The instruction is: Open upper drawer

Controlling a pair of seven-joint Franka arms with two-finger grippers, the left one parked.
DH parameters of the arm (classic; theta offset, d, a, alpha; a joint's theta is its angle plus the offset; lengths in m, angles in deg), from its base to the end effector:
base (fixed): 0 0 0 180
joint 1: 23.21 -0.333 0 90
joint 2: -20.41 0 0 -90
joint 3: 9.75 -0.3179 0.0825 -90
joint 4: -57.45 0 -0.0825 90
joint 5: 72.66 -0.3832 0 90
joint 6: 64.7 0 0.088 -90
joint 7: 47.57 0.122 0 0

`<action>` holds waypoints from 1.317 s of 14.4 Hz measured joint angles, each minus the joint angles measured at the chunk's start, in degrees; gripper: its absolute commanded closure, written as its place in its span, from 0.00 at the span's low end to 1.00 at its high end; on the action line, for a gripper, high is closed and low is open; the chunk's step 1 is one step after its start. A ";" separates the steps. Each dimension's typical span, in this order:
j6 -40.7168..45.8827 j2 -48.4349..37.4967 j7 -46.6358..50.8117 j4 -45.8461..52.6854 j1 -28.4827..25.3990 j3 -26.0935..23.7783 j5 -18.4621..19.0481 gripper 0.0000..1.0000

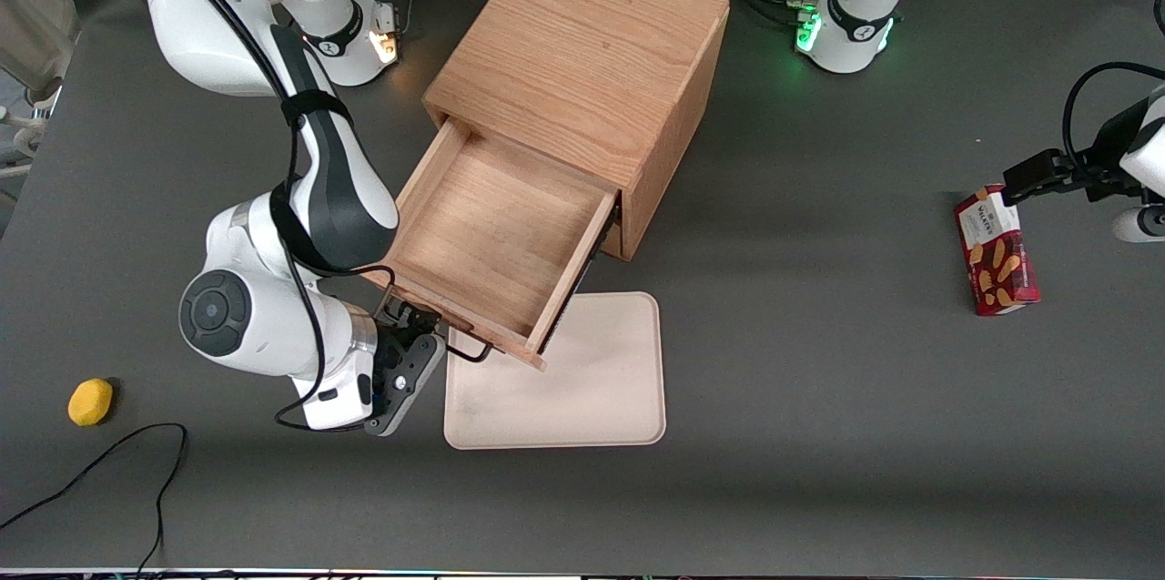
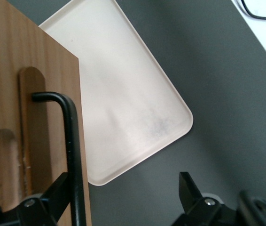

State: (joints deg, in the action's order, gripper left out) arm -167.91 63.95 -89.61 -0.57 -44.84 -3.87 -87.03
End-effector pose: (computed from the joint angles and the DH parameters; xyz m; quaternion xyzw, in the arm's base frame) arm 0.7193 0.2551 0.3944 -0.8778 -0.4707 -0.0348 0.0816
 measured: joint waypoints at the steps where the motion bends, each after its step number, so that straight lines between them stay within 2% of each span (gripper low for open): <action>1: 0.27 -0.26 0.05 0.42 0.04 0.00 -0.01 0.00; 14: 7.79 -9.46 4.72 0.88 1.06 0.99 -0.02 0.00; 19: 11.37 -15.24 10.16 -0.15 1.77 4.65 -0.02 0.00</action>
State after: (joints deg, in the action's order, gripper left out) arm -156.54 48.72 -79.45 -0.72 -43.08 0.78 -87.04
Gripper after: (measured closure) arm 0.000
